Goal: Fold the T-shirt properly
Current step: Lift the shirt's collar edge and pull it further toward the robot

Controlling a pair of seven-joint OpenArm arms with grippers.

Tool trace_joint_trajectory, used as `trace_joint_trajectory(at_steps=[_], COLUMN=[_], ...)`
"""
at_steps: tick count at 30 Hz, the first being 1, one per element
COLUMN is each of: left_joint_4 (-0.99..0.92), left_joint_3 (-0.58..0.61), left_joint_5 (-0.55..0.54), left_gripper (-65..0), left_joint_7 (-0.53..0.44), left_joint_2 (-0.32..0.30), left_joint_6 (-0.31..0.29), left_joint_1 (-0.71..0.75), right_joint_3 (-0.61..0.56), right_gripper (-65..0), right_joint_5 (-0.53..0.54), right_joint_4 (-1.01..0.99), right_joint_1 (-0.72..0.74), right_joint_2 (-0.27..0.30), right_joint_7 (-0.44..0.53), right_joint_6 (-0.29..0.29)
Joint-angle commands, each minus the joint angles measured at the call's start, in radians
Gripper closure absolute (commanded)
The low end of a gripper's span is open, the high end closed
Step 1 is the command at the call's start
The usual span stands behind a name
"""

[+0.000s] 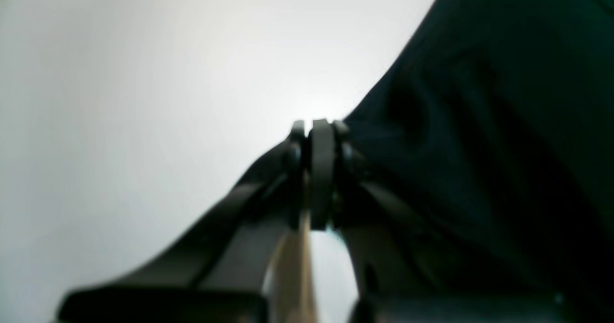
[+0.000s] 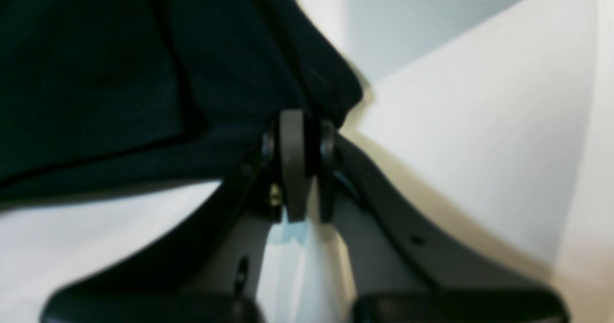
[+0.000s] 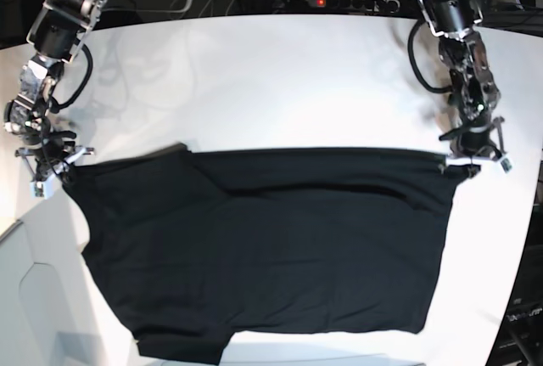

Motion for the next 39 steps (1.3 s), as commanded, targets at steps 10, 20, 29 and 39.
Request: trace_joint_trajectory(at_steps=[10, 20, 29, 39], left_joint_4=[0.102, 0.127, 0.134, 0.165], left_joint_3=[-0.012, -0.014, -0.014, -0.014], left_joint_5=[0.000, 0.000, 0.000, 0.000], left_gripper=[-0.1, -0.1, -0.1, -0.1], left_joint_7=[-0.029, 0.065, 0.102, 0.100], left_joint_2=[-0.019, -0.018, -0.018, -0.019], left_joint_6=[0.005, 0.007, 0.007, 0.007], left_joint_1=[-0.029, -0.122, -0.102, -0.066], right_joint_3=[-0.004, -0.004, -0.005, -0.004], right_gripper=[0.0, 0.0, 0.0, 0.0], right_joint_5=[-0.008, -0.011, -0.011, -0.011], right_joint_4=[0.281, 0.213, 0.196, 0.215], right_joint_1=[0.048, 0.294, 0.259, 0.292], right_joint_2=[0.003, 0.009, 0.024, 0.016], right_joint_7=[-0.001, -0.130, -0.142, -0.142], right_joint_6=[0.003, 0.003, 0.003, 0.003])
